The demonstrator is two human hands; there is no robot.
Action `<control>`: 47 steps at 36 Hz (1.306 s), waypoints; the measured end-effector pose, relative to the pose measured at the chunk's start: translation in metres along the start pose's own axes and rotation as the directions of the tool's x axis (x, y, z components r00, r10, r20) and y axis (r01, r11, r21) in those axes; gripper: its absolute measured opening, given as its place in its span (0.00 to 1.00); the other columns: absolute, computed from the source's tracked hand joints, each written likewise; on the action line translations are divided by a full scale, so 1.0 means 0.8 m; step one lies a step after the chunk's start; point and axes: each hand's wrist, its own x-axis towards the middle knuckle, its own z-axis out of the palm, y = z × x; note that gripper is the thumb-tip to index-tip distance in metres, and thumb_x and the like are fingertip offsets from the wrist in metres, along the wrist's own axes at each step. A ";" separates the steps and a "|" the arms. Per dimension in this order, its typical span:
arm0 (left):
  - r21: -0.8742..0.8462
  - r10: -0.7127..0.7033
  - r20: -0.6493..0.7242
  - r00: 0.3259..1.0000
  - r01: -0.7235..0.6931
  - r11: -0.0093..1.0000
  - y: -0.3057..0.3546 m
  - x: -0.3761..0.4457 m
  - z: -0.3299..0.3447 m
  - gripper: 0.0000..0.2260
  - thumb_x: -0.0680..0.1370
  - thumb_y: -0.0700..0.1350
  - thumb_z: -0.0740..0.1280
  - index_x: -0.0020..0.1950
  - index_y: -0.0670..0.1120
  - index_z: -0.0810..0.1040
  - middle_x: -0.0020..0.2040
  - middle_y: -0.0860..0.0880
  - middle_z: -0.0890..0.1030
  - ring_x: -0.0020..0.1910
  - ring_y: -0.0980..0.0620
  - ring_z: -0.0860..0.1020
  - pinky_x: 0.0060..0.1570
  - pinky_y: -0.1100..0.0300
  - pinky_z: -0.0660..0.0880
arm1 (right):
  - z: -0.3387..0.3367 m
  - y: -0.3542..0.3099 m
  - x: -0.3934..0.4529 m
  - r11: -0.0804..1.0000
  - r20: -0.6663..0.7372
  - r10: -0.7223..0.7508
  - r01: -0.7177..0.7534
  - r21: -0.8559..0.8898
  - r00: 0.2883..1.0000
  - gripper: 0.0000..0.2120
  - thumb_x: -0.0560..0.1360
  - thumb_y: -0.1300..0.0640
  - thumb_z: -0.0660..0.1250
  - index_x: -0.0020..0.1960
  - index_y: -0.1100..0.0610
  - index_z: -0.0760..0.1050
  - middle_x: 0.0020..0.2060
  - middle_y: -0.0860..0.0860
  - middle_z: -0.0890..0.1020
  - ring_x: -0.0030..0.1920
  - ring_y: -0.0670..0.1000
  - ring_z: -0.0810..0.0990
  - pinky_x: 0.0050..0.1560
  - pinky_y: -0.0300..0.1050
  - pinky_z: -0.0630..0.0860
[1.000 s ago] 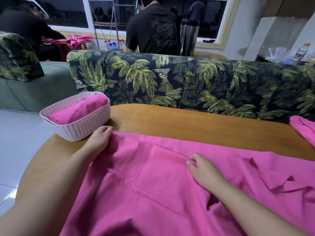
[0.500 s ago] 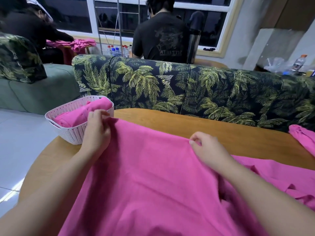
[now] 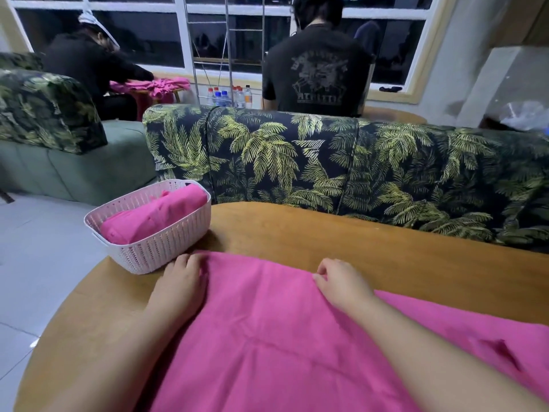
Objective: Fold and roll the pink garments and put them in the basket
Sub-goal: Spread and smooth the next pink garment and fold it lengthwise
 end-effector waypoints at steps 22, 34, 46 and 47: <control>-0.358 -0.232 -0.232 0.945 0.138 0.923 -0.016 -0.072 -0.006 0.14 0.74 0.38 0.67 0.59 0.47 0.75 0.48 0.49 0.78 0.45 0.46 0.73 0.42 0.55 0.65 | 0.037 -0.176 0.061 0.962 0.092 -0.206 0.185 0.202 0.974 0.16 0.77 0.47 0.65 0.59 0.56 0.74 0.57 0.55 0.80 0.58 0.57 0.76 0.56 0.48 0.73; -0.534 -0.206 -0.251 0.946 0.042 0.844 -0.021 -0.077 -0.015 0.22 0.72 0.35 0.70 0.64 0.45 0.73 0.46 0.65 0.67 0.50 0.53 0.73 0.53 0.57 0.72 | 0.073 -0.246 0.088 0.903 0.021 -0.286 0.263 0.339 0.958 0.09 0.79 0.54 0.64 0.52 0.57 0.81 0.50 0.56 0.83 0.53 0.58 0.79 0.51 0.47 0.74; -0.731 -0.382 -0.049 0.923 0.227 0.644 -0.015 -0.062 -0.035 0.20 0.76 0.40 0.68 0.67 0.47 0.67 0.55 0.56 0.73 0.52 0.60 0.75 0.51 0.67 0.66 | 0.093 -0.224 0.074 0.720 -0.306 -0.324 0.443 0.534 0.895 0.07 0.82 0.55 0.58 0.54 0.55 0.74 0.46 0.52 0.82 0.47 0.57 0.78 0.47 0.50 0.71; -0.699 -0.357 -0.048 0.933 0.224 0.679 -0.014 -0.056 -0.040 0.21 0.77 0.41 0.67 0.69 0.45 0.66 0.56 0.54 0.72 0.55 0.56 0.74 0.51 0.66 0.65 | 0.094 -0.223 0.073 0.709 -0.312 -0.326 0.449 0.543 0.892 0.07 0.82 0.55 0.57 0.54 0.55 0.73 0.45 0.53 0.81 0.47 0.57 0.78 0.47 0.51 0.72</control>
